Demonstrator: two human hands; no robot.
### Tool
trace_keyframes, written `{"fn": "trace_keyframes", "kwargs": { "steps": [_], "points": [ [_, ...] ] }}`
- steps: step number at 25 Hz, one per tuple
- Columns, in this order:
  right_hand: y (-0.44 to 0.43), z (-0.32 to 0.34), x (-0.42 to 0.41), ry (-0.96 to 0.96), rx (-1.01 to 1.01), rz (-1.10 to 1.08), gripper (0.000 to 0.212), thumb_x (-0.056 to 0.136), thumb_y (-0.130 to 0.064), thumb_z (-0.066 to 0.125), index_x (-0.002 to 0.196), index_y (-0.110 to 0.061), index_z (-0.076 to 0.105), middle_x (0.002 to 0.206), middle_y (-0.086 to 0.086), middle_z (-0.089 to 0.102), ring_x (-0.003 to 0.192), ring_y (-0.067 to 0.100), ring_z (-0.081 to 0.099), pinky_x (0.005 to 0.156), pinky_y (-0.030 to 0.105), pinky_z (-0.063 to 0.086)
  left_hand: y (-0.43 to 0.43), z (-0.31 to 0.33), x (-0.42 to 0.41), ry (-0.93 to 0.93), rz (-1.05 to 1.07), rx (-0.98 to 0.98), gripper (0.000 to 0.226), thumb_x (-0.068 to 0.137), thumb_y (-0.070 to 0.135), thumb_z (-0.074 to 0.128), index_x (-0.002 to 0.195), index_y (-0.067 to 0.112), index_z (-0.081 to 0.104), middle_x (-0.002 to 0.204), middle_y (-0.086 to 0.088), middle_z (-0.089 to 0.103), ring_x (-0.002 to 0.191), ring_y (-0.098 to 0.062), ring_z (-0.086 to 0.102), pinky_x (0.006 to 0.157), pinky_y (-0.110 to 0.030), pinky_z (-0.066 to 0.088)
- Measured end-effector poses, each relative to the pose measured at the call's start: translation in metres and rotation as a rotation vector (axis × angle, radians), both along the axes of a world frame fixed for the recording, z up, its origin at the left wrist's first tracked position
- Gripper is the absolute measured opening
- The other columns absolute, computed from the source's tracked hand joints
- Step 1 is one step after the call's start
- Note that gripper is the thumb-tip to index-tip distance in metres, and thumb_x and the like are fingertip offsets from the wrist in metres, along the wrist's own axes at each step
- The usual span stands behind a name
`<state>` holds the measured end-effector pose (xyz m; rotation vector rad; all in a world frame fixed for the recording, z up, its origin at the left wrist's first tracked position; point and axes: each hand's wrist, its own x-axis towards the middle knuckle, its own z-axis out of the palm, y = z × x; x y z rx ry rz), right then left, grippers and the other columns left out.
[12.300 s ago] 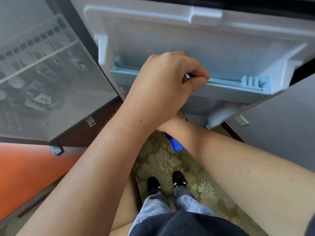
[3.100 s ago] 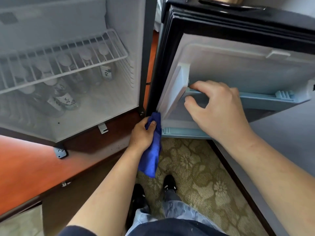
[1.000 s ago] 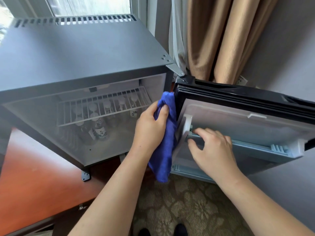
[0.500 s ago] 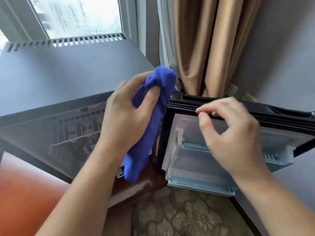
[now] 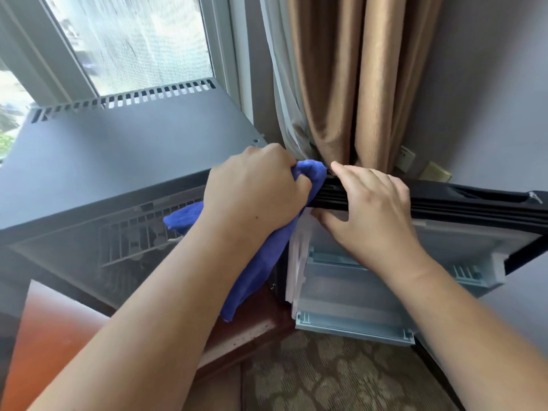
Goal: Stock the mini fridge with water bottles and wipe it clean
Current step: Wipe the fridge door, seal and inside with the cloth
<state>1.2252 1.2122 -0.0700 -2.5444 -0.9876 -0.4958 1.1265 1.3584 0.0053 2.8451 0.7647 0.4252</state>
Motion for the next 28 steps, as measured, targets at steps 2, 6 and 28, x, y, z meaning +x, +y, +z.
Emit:
{"fn": "trace_keyframes", "kwargs": {
  "steps": [2, 6, 28],
  "points": [
    [0.000, -0.002, -0.001, -0.026, 0.004, -0.005, 0.074, 0.081, -0.054, 0.075, 0.144, -0.019, 0.054, 0.137, -0.001, 0.061, 0.130, 0.023, 0.053, 0.111, 0.045, 0.032, -0.006, -0.001, -0.008, 0.000, -0.006, 0.012, 0.025, 0.091, 0.045, 0.045, 0.084, 0.027, 0.061, 0.075, 0.004, 0.055, 0.073, -0.027, 0.055, 0.065, -0.033, 0.039],
    [-0.002, -0.002, -0.004, -0.050, 0.026, 0.007, 0.070, 0.080, -0.047, 0.075, 0.141, -0.018, 0.056, 0.136, 0.000, 0.062, 0.129, 0.023, 0.054, 0.111, 0.046, 0.033, -0.012, -0.014, -0.035, -0.059, 0.005, -0.193, 0.020, 0.091, 0.048, 0.046, 0.093, 0.041, 0.065, 0.079, 0.009, 0.064, 0.079, -0.017, 0.060, 0.069, -0.033, 0.049],
    [-0.046, 0.019, 0.018, 0.149, 0.020, -0.038, 0.101, 0.069, -0.054, 0.085, 0.153, -0.017, 0.044, 0.133, 0.005, 0.064, 0.129, 0.029, 0.054, 0.109, 0.044, 0.036, -0.033, -0.008, 0.009, -0.071, 0.108, -0.007, 0.027, 0.092, 0.042, 0.045, 0.081, 0.023, 0.060, 0.081, 0.003, 0.059, 0.075, -0.030, 0.055, 0.066, -0.035, 0.041]
  ]
}}
